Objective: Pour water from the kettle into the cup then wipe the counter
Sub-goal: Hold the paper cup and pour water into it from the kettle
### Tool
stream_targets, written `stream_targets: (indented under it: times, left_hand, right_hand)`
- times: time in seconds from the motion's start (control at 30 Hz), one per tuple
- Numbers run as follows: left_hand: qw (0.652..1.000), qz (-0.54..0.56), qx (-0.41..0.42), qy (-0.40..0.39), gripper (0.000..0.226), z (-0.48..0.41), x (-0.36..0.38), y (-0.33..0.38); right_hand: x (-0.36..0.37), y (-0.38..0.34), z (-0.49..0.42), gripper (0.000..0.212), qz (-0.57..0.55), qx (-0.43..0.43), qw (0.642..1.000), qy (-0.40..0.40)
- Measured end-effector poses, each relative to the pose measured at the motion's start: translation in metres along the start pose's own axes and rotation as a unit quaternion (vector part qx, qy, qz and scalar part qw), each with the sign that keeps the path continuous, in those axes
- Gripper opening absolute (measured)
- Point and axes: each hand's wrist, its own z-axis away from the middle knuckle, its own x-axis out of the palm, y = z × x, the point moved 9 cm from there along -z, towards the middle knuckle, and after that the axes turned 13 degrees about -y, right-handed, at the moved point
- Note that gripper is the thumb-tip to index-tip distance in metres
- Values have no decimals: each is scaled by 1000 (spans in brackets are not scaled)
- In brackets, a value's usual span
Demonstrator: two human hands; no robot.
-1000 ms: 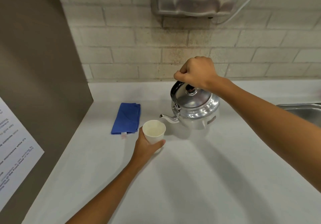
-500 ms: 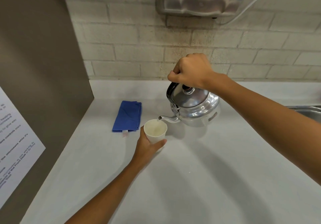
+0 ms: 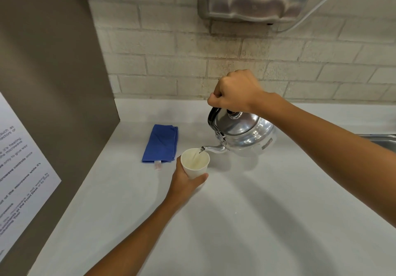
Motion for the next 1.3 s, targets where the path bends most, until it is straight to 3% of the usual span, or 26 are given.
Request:
stream_targets:
  times: [1.3]
  left_hand:
    - [1000,-7,-29,3,71,-1,0,-2]
  right_hand:
    - [-8,-18,-3,44,74,-46,996,-32]
